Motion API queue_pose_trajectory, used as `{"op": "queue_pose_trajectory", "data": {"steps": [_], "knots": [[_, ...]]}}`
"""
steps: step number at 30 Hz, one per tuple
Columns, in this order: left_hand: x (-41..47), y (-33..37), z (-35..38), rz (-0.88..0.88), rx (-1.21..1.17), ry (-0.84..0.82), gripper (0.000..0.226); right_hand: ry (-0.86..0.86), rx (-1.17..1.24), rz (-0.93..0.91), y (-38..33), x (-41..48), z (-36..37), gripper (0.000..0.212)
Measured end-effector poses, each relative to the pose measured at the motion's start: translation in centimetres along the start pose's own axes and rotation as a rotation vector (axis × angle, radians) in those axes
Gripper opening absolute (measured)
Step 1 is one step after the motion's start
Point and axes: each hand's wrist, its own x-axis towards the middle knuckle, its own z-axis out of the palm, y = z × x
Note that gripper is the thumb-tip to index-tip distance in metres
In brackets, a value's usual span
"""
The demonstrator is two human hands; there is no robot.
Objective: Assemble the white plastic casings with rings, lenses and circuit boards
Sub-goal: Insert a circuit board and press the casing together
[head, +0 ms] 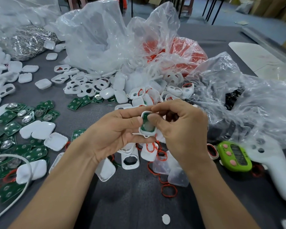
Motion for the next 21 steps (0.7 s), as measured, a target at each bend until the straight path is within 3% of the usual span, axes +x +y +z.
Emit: {"op": "queue_pose_trajectory", "data": {"steps": [6, 12, 21], "knots": [[0.1, -0.4, 0.6, 0.038, 0.12, 0.082, 0.044, 0.032, -0.055, 0.11, 0.4, 0.0, 0.4, 0.02], [0.5, -0.4, 0.7, 0.046, 0.1, 0.143, 0.04, -0.069, 0.205, 0.357, 1.0, 0.7, -0.2, 0.008], [0.2, -0.5, 1.1, 0.06, 0.117, 0.182, 0.035, -0.096, 0.112, 0.333, 0.6, 0.3, 0.6, 0.019]]}}
